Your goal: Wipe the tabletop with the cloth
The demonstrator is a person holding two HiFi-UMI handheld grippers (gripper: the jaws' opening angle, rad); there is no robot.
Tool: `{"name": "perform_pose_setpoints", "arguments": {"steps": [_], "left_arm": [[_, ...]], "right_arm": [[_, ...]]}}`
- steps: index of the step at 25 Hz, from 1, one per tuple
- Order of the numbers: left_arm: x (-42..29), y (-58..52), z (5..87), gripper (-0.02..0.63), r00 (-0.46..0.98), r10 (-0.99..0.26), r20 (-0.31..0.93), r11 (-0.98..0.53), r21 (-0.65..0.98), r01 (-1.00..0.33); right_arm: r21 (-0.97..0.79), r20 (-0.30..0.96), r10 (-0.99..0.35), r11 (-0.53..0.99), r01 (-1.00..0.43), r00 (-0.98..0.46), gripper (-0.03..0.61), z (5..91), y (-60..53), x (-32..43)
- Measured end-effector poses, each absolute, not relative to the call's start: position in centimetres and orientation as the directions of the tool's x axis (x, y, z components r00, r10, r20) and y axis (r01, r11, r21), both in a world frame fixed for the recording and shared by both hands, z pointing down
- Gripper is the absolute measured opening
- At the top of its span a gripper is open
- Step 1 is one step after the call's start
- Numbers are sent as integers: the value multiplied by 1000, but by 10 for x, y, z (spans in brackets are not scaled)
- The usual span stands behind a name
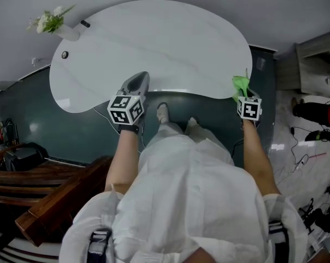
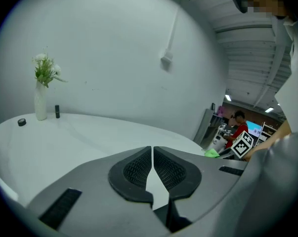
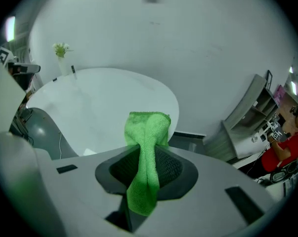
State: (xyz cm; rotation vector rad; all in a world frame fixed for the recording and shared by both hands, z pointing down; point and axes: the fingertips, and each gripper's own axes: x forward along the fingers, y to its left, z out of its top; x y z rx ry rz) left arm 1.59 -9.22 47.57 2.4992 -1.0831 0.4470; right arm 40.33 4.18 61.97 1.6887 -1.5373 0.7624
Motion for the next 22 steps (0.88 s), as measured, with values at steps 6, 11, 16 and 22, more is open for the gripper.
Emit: {"name": "perform_pose_setpoints", "arguments": {"steps": [6, 11, 16, 22], "left_arm": [[16, -99, 435, 28, 635, -693, 340, -614, 183, -768], [16, -101, 401, 28, 619, -736, 275, -605, 145, -783], [6, -101, 369, 28, 600, -772, 210, -596, 92, -798], [-15, -97, 332, 28, 558, -820, 129, -556, 52, -830]], "right_arm": [[-7, 617, -783, -105, -994, 79, 77, 536, 16, 413], [-85, 451, -892, -12, -996, -28, 77, 474, 0, 393], [-97, 340, -938, 40, -994, -71, 77, 431, 0, 380], [-85, 227, -970, 72, -994, -90, 77, 385, 2, 376]]}}
